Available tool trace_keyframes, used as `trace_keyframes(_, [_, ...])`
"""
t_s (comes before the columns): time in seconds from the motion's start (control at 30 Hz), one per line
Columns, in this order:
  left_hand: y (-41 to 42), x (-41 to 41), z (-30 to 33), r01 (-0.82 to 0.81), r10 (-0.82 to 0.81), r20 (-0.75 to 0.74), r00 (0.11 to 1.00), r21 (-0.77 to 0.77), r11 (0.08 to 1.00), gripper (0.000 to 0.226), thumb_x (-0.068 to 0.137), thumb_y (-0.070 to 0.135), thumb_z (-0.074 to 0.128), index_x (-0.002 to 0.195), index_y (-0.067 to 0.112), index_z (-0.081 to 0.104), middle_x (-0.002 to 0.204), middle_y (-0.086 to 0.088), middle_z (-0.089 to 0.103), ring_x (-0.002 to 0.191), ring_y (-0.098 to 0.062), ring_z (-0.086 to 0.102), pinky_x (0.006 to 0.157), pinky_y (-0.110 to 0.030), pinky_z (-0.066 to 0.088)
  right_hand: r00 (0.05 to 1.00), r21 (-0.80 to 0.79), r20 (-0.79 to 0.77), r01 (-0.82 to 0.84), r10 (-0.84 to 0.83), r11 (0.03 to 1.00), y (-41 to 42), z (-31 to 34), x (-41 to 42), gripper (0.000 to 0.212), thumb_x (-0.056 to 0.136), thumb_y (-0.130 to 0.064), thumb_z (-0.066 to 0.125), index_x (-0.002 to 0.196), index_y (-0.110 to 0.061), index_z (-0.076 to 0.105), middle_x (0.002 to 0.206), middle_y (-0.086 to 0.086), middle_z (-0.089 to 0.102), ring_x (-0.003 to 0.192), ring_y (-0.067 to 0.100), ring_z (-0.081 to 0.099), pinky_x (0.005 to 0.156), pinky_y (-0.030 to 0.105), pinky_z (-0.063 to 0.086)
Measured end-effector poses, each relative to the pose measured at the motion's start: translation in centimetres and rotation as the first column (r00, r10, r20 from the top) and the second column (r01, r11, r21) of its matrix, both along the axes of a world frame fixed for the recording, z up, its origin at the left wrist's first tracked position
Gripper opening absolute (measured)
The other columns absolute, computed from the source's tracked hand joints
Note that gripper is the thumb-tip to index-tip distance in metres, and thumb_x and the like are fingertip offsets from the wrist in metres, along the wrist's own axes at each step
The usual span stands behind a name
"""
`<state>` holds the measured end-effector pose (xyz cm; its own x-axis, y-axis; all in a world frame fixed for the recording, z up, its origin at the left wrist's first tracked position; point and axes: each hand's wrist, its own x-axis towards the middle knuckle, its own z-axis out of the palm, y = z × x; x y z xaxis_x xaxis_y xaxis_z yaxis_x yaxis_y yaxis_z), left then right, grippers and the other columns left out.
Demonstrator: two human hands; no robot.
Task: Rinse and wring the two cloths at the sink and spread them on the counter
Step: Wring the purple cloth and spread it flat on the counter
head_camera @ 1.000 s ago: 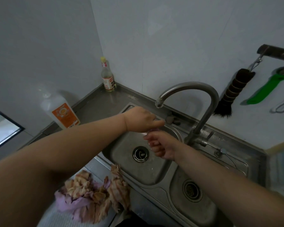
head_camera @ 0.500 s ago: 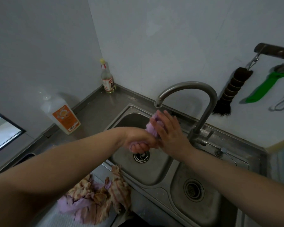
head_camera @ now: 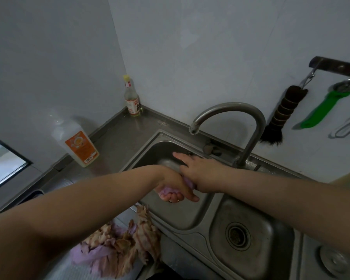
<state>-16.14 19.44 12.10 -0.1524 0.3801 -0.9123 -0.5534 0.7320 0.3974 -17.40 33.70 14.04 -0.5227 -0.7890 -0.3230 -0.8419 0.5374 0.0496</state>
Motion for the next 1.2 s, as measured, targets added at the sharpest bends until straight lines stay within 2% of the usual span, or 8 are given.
trace_keyframes(0.07, [0.7, 0.1, 0.3, 0.024, -0.034, -0.076, 0.997, -0.132, 0.991, 0.037, 0.095, 0.03, 0.061, 0.064, 0.022, 0.042, 0.045, 0.009, 0.04, 0.037, -0.002, 0.038, 0.035, -0.013, 0.026, 0.998, 0.016, 0.036, 0.049, -0.05, 0.999, -0.2, 0.0, 0.1, 0.04, 0.089, -0.02, 0.061, 0.124, -0.016, 0.043, 0.133, 0.012, 0.046, 0.113, 0.032, 0.056, 0.072, 0.035, 0.043])
trace_keyframes(0.17, [1.8, -0.3, 0.0, 0.044, -0.1, -0.174, 0.98, -0.296, 0.954, 0.036, 0.094, 0.033, 0.06, 0.066, 0.021, 0.042, 0.045, 0.007, 0.041, 0.033, -0.003, 0.039, 0.035, -0.012, 0.026, 0.992, 0.005, 0.059, 0.109, -0.109, 0.994, 0.0, -0.5, -0.1, 0.031, 0.09, -0.022, 0.057, 0.119, -0.018, 0.047, 0.11, 0.006, 0.061, 0.101, 0.029, 0.061, 0.066, 0.032, 0.033])
trace_keyframes(0.27, [3.1, -0.3, 0.5, 0.099, -0.31, -0.344, 0.886, -0.513, 0.852, 0.031, 0.098, 0.037, 0.052, 0.118, 0.014, 0.053, 0.099, -0.008, 0.068, 0.088, -0.018, 0.068, 0.069, -0.026, 0.048, 0.981, 0.003, 0.056, 0.186, -0.186, 0.983, 0.0, -0.7, -0.8, 0.029, 0.091, -0.027, 0.053, 0.117, -0.015, 0.052, 0.112, 0.009, 0.065, 0.104, 0.03, 0.062, 0.068, 0.031, 0.037])
trace_keyframes(0.4, [2.6, -1.2, 1.2, -0.108, -0.504, -0.768, 0.396, -0.584, 0.805, 0.077, 0.091, 0.025, 0.055, 0.152, 0.015, 0.01, 0.114, -0.012, 0.064, 0.101, -0.031, 0.063, 0.072, -0.038, 0.045, 0.922, -0.109, 0.208, 0.354, -0.327, 0.929, -0.1, -1.1, -2.2, 0.028, 0.09, -0.028, 0.053, 0.106, -0.007, 0.061, 0.098, 0.013, 0.069, 0.094, 0.03, 0.066, 0.072, 0.032, 0.049])
trace_keyframes(0.53, [1.9, -2.5, 2.8, 0.046, -0.715, -0.699, 0.031, -0.713, 0.699, 0.076, 0.095, 0.026, 0.049, 0.154, 0.021, 0.001, 0.084, -0.004, 0.061, 0.076, -0.026, 0.061, 0.061, -0.033, 0.043, 0.781, -0.324, 0.46, 0.59, -0.422, 0.739, 0.2, -1.9, -1.9, 0.013, 0.082, -0.016, 0.064, 0.075, -0.007, 0.06, 0.071, 0.007, 0.061, 0.073, 0.025, 0.061, 0.06, 0.029, 0.041])
trace_keyframes(0.73, [0.7, -4.4, 4.8, 0.175, -0.742, -0.495, -0.452, -0.865, 0.47, 0.048, 0.101, 0.038, 0.035, 0.142, 0.015, 0.023, 0.079, -0.002, 0.06, 0.065, -0.025, 0.059, 0.054, -0.03, 0.041, 0.238, -0.194, 0.935, 0.964, -0.264, 0.181, -0.8, -1.5, 0.5, 0.032, 0.08, -0.002, 0.058, 0.057, -0.017, 0.042, 0.041, -0.003, 0.035, 0.031, 0.009, 0.027, 0.037, 0.015, 0.022])
trace_keyframes(0.97, [0.6, -5.3, 5.5, 0.272, -0.666, -0.469, -0.579, -0.882, 0.385, 0.028, 0.102, 0.038, 0.034, 0.118, 0.018, 0.024, 0.069, -0.002, 0.049, 0.06, -0.025, 0.052, 0.056, -0.032, 0.041, 0.051, -0.052, 0.998, 0.999, -0.046, -0.015, -1.8, -1.4, 2.4, 0.033, 0.083, -0.003, 0.053, 0.056, -0.017, 0.038, 0.041, -0.004, 0.028, 0.033, 0.009, 0.019, 0.036, 0.016, 0.018])
trace_keyframes(1.2, [0.1, -5.3, 5.2, 0.266, -0.676, -0.463, -0.573, -0.885, 0.381, 0.03, 0.101, 0.04, 0.033, 0.118, 0.015, 0.036, 0.076, -0.002, 0.059, 0.061, -0.023, 0.054, 0.055, -0.031, 0.037, 0.021, -0.02, 0.999, 0.999, 0.029, -0.037, -1.8, -1.7, 2.4, 0.037, 0.082, -0.002, 0.054, 0.055, -0.018, 0.035, 0.039, -0.005, 0.026, 0.032, 0.009, 0.017, 0.036, 0.014, 0.018])
